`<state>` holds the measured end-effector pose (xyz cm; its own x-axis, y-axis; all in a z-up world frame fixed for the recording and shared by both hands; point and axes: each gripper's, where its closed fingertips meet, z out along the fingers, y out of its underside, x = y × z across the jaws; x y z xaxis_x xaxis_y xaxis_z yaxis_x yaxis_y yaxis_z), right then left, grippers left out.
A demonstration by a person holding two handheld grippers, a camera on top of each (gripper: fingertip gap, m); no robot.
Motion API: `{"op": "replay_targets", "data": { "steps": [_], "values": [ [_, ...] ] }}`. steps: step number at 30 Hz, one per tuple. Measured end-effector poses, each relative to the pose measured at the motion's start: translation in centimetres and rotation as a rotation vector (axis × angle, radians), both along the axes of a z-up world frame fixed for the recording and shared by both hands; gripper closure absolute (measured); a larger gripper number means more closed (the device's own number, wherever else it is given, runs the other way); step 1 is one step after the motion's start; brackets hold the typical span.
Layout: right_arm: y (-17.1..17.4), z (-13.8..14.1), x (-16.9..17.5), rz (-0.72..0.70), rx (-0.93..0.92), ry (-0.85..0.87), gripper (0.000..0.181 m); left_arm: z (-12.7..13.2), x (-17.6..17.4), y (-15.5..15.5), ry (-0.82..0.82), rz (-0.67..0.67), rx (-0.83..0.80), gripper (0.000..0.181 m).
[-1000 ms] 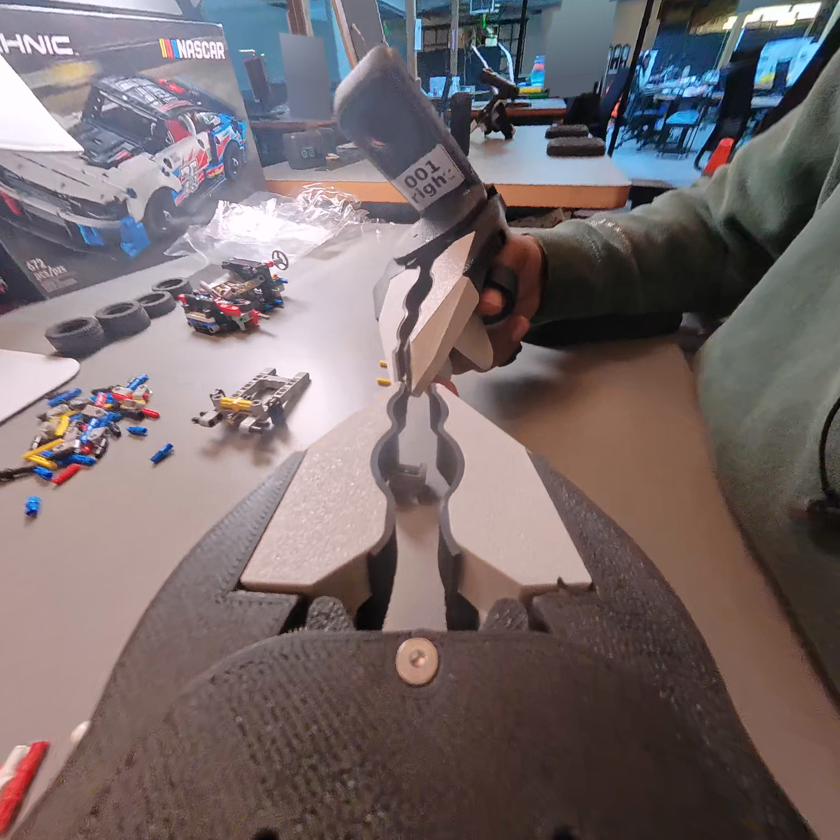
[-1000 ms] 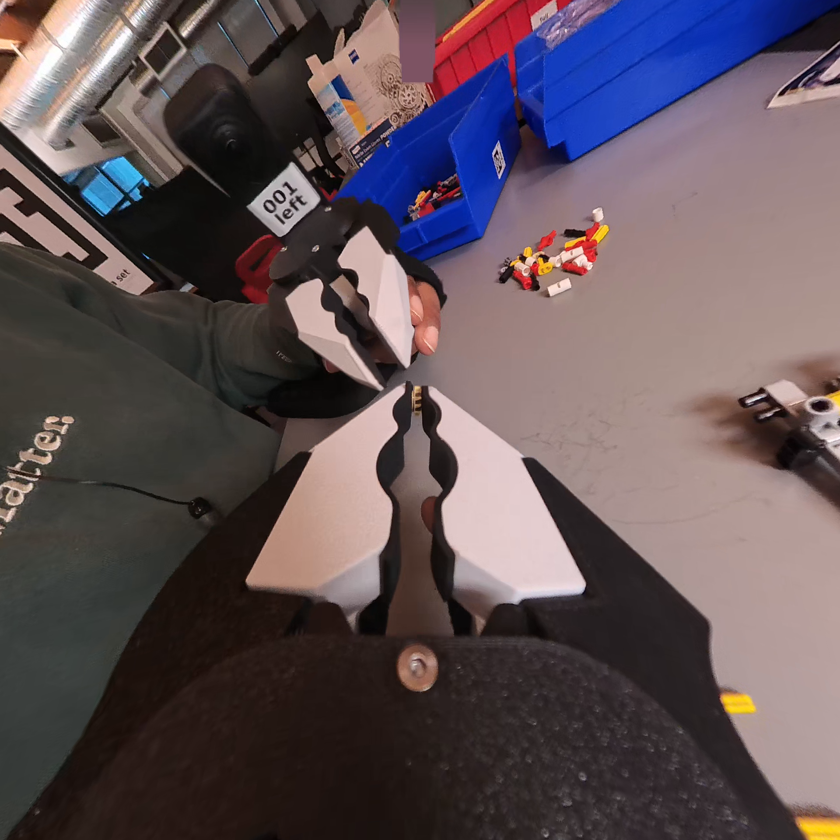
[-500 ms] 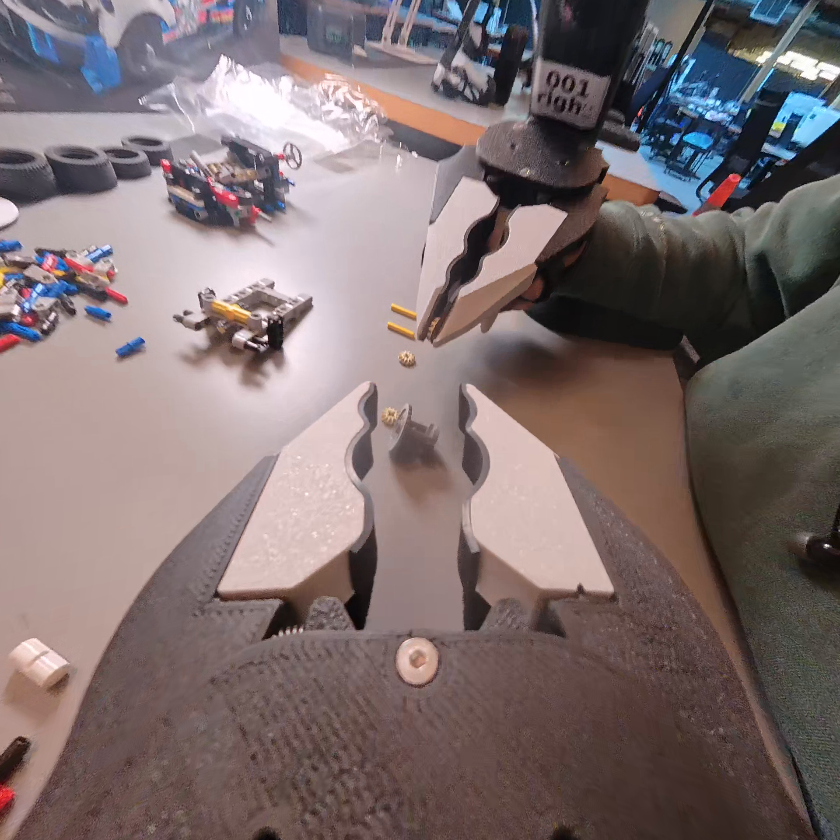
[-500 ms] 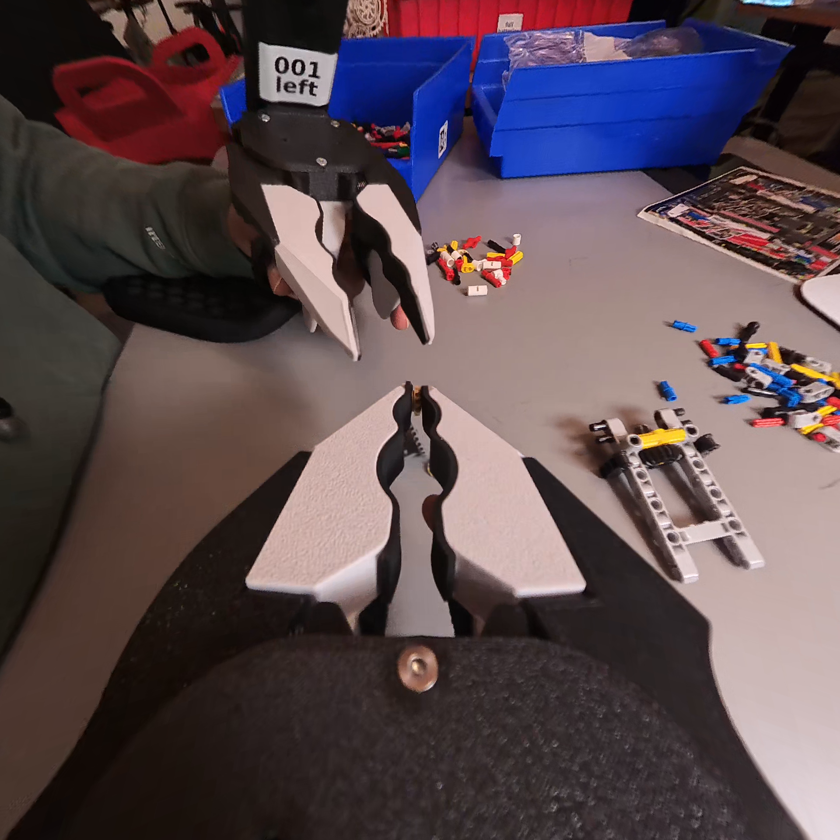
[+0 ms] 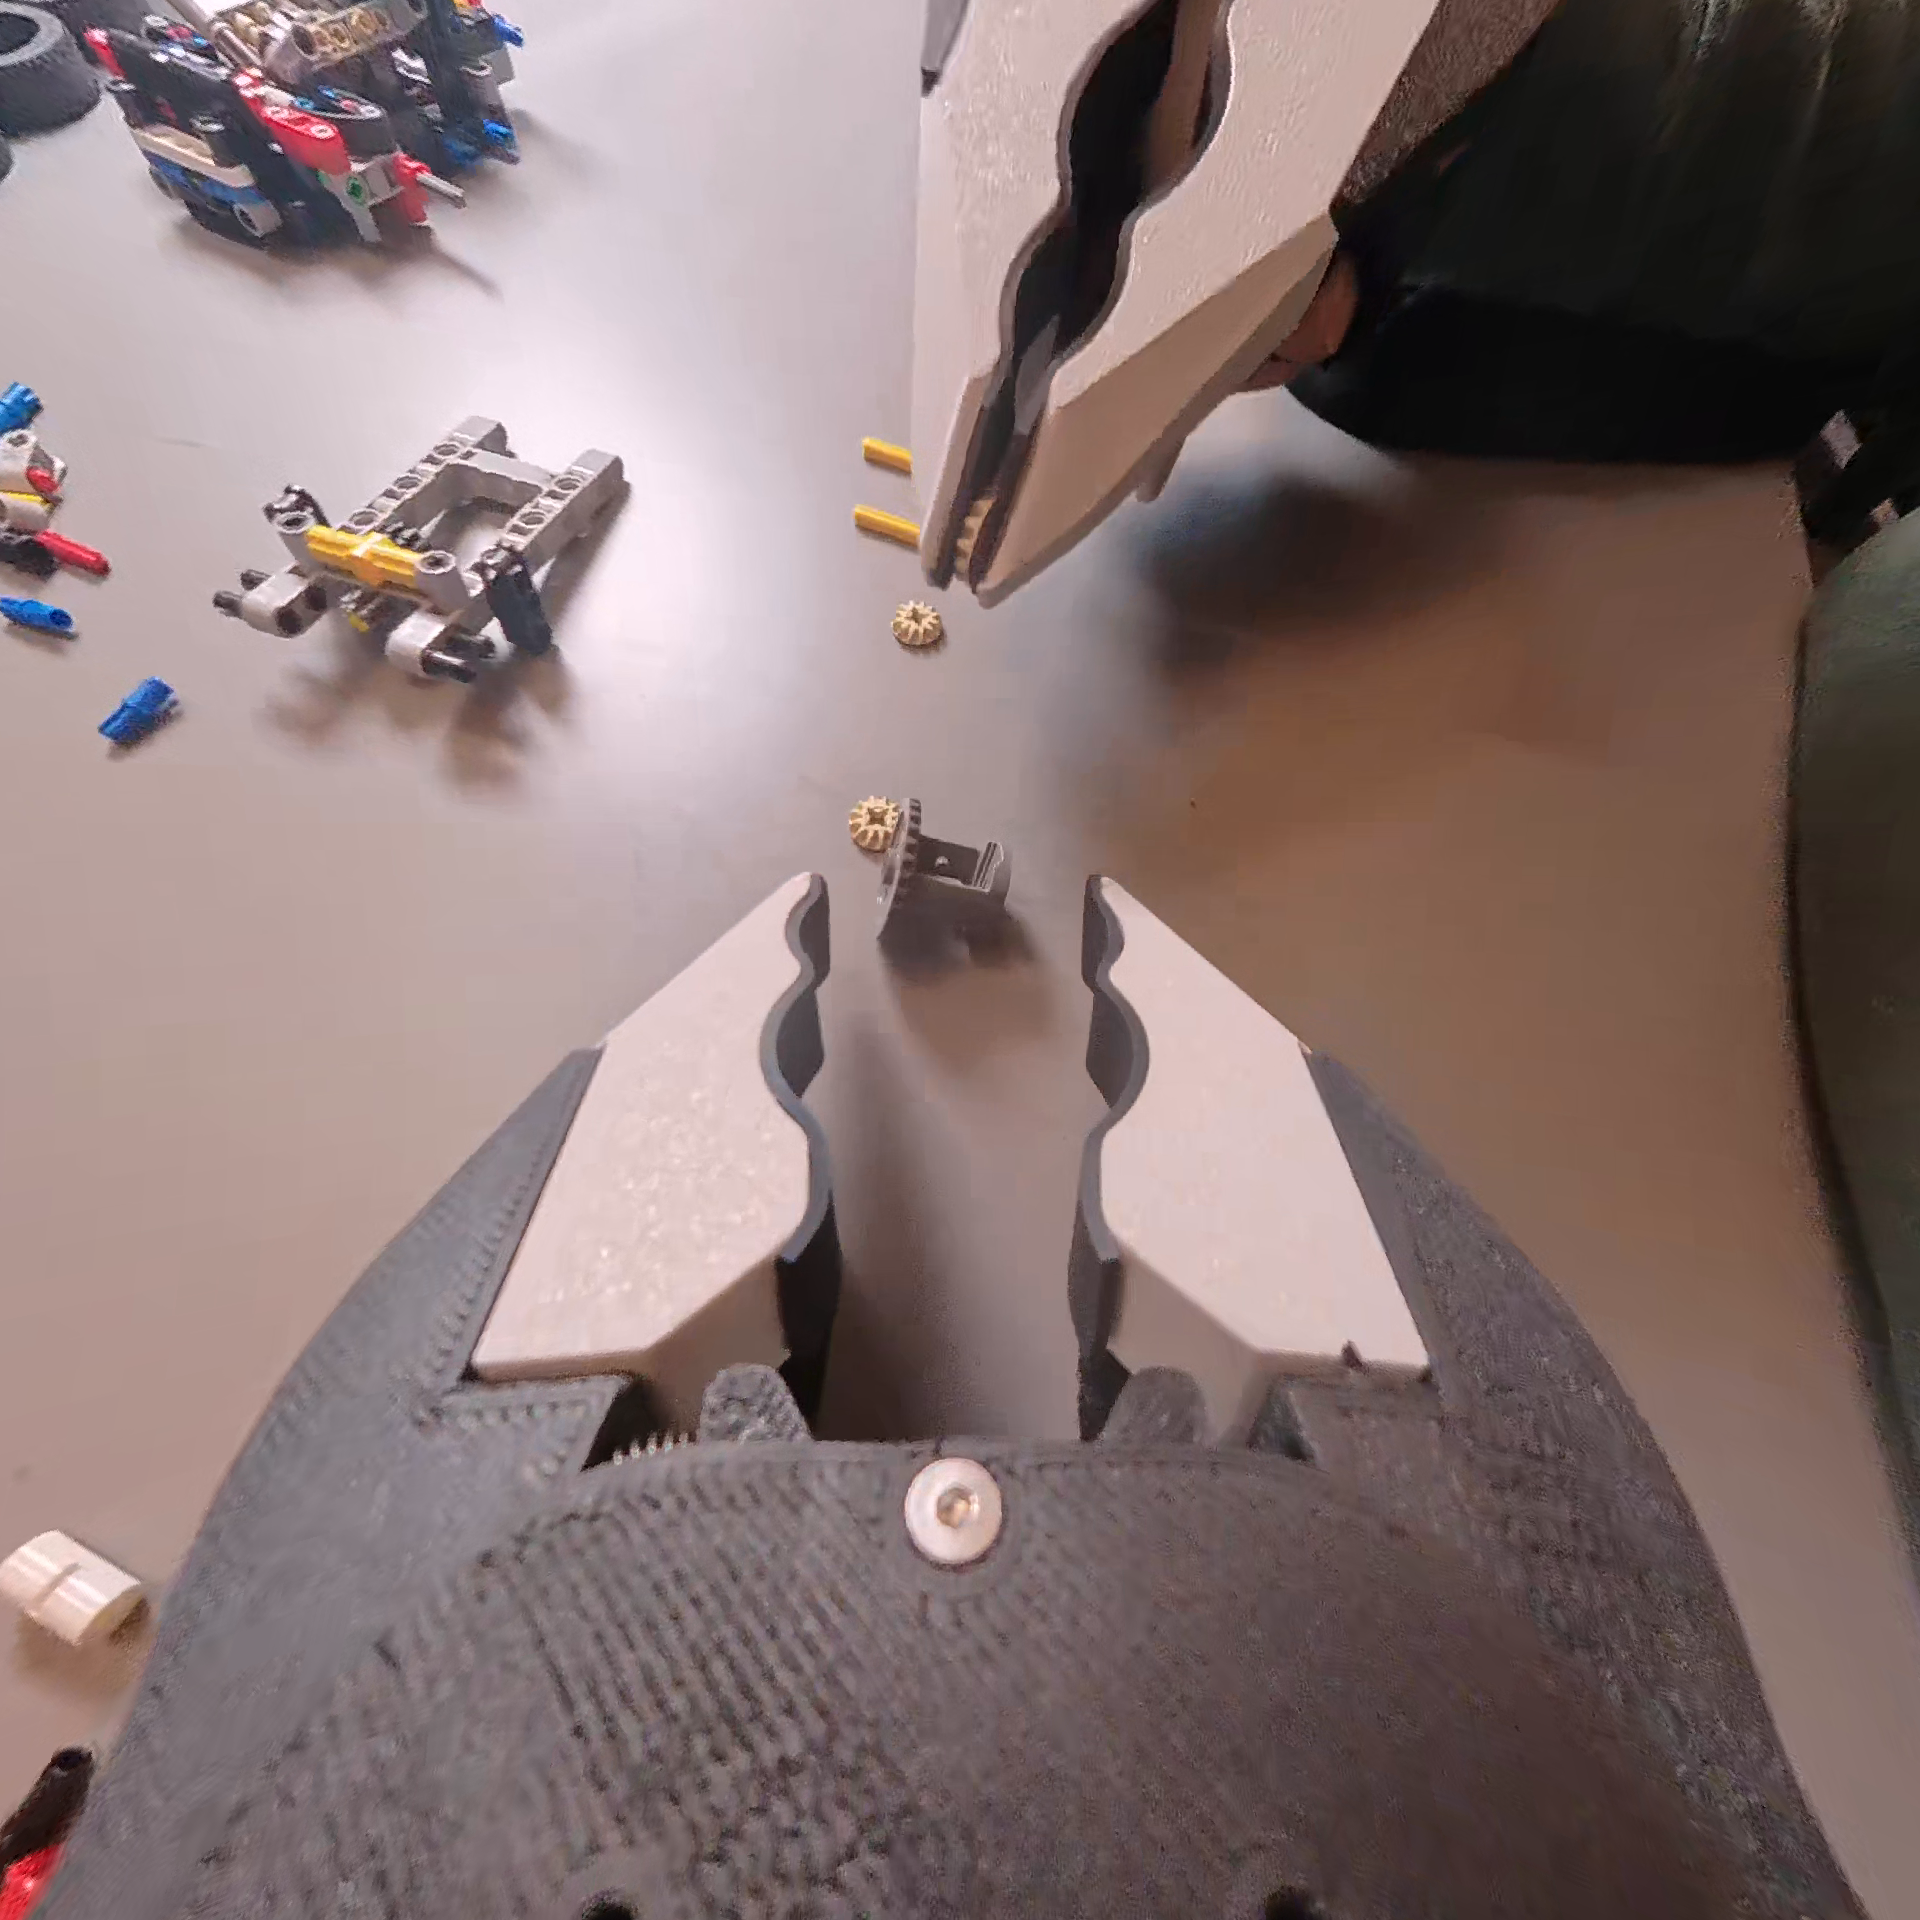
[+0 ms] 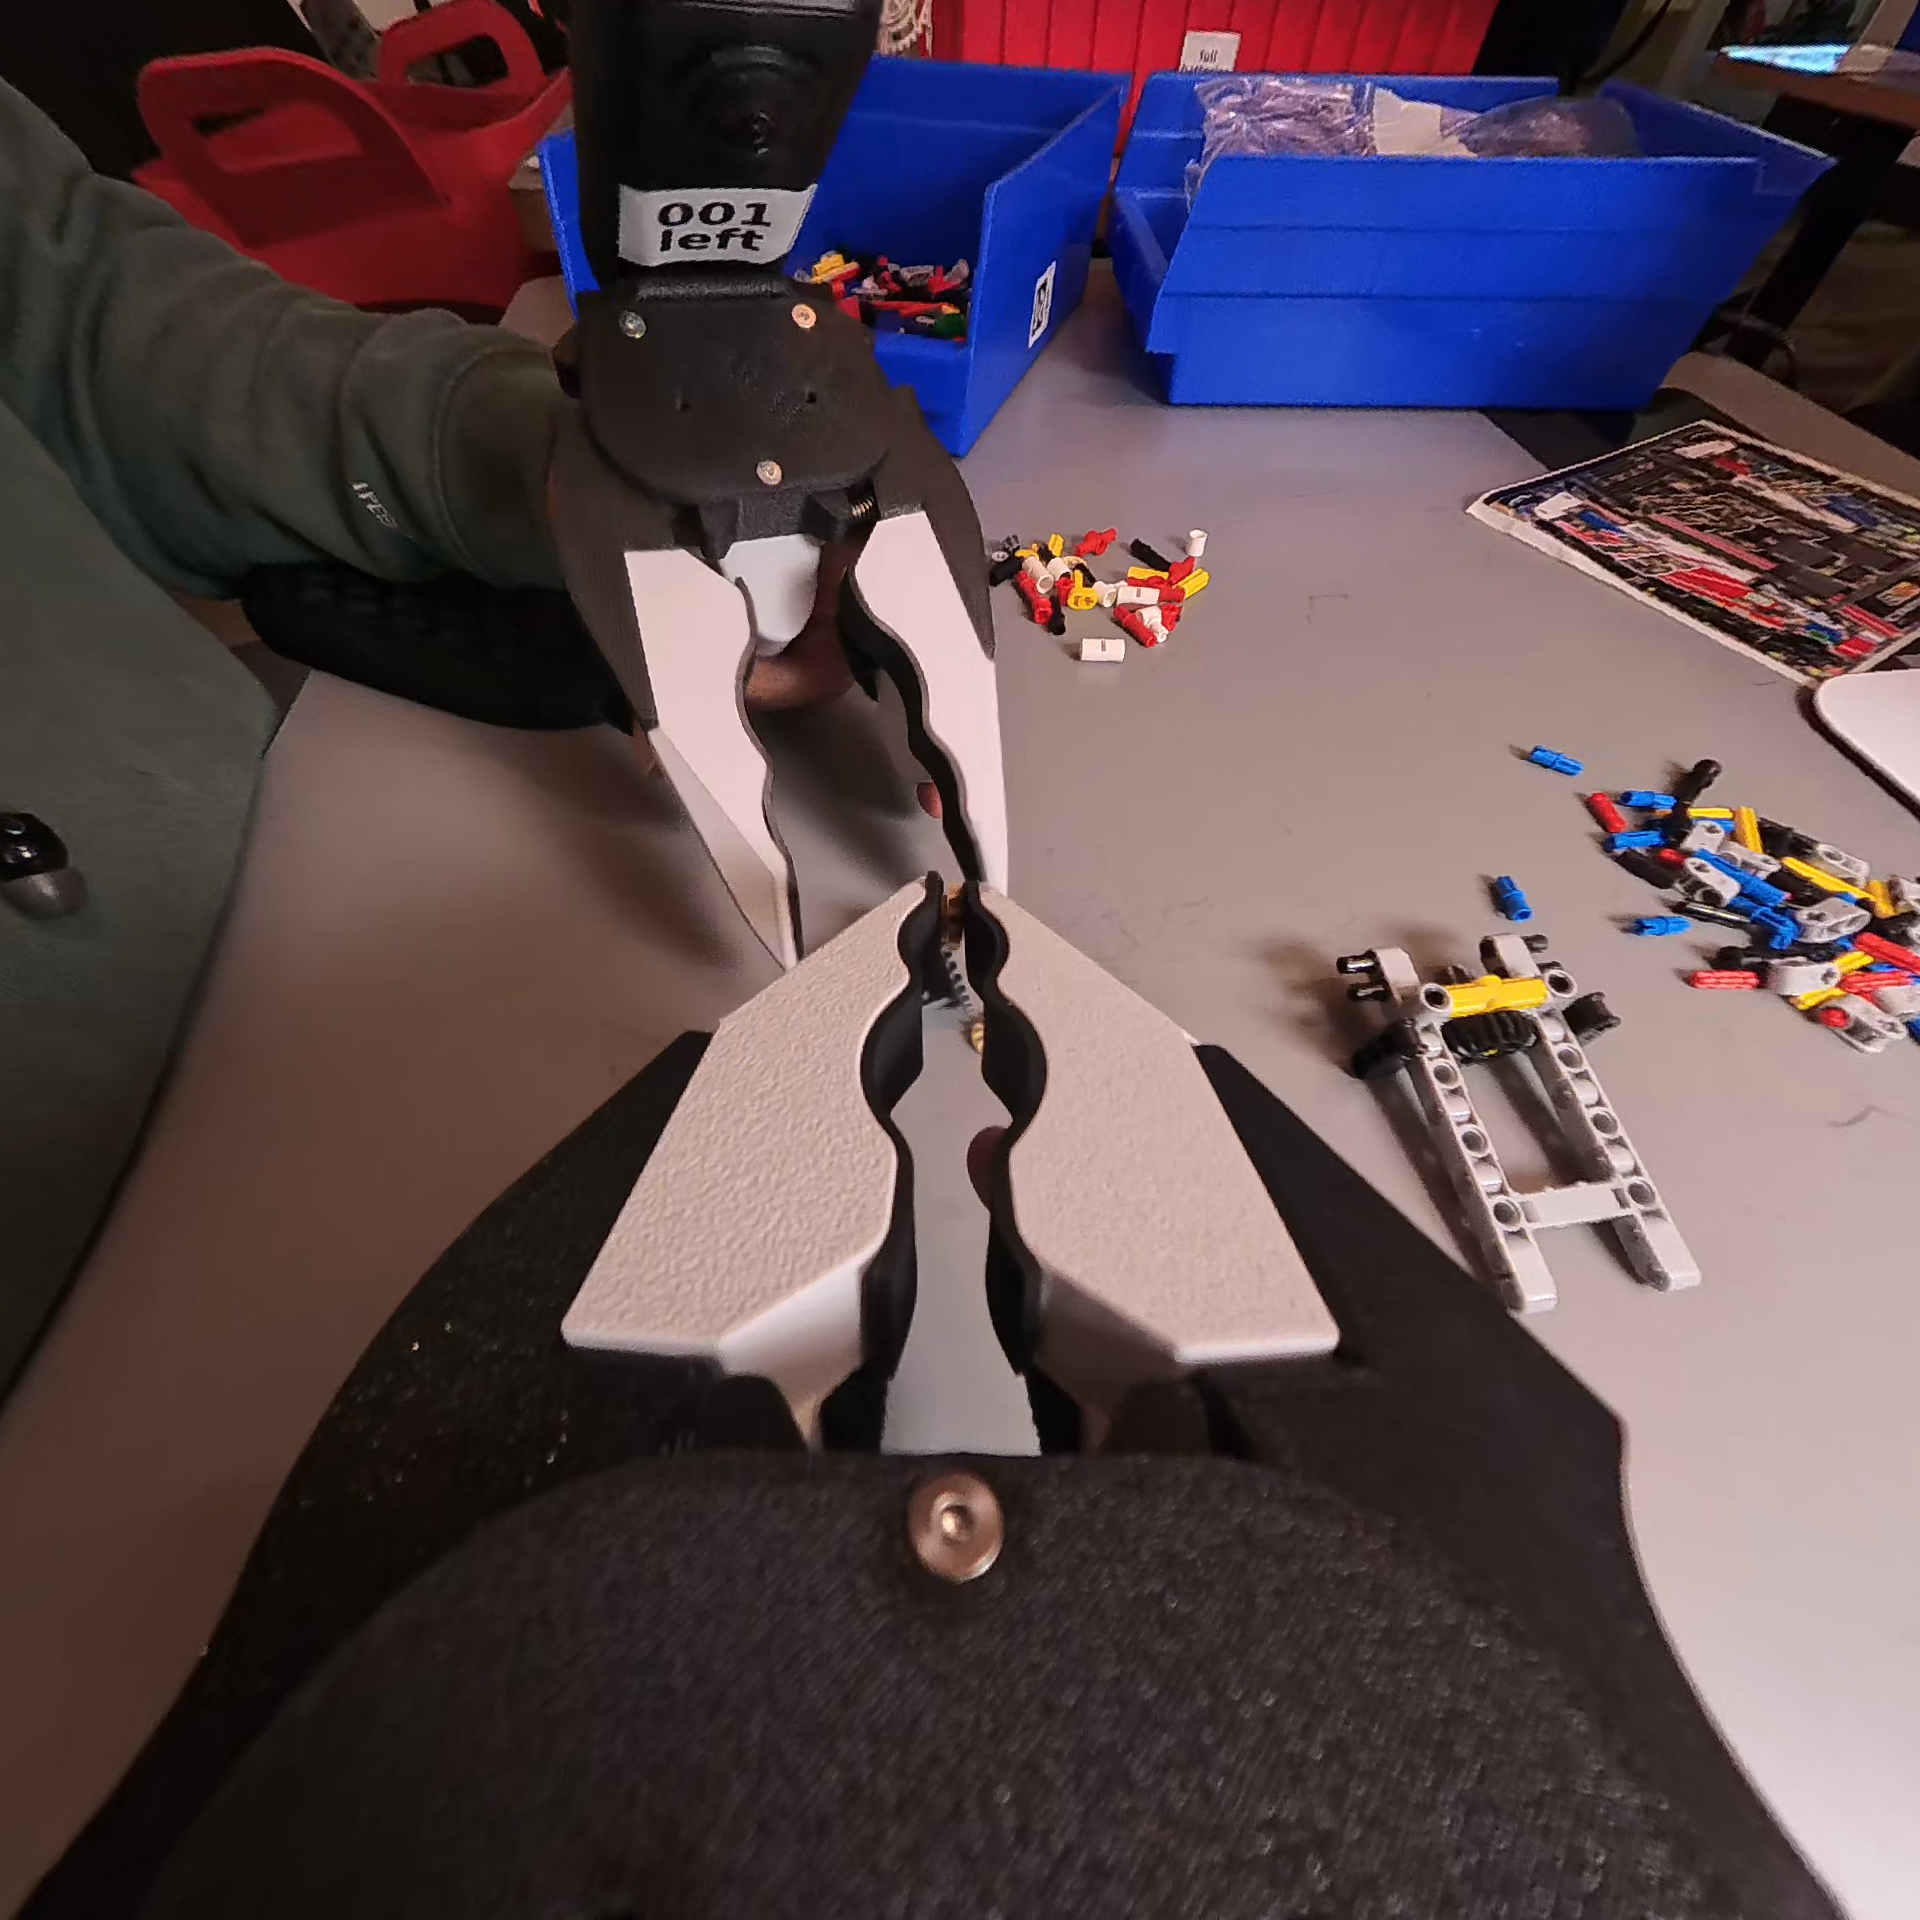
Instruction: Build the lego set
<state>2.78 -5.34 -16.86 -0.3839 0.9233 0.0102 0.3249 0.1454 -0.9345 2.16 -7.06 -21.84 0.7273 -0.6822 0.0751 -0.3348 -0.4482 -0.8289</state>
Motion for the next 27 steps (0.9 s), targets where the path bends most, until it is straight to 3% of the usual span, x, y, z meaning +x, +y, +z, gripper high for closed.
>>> {"op": "replay_targets", "data": {
  "steps": [7,11,21,27],
  "values": [
    [0.1,-0.4,-0.2,-0.008,-0.017,-0.01,0.179,-1.1,0.4,-0.3,0.138,-0.039,0.031,0.176],
    [0.3,-0.4,-0.2,-0.021,-0.019,-0.01,0.179,-0.9,0.1,-0.4,0.131,-0.026,0.037,0.179],
    [1.0,-0.3,-0.1,-0.048,-0.004,-0.011,0.179,0.6,-1.2,0.0,0.006,0.041,0.04,0.157],
    [1.1,-0.4,-0.2,-0.052,-0.004,-0.017,0.179,0.7,-0.4,-0.5,-0.062,0.001,-0.001,0.136]
  ]
}}
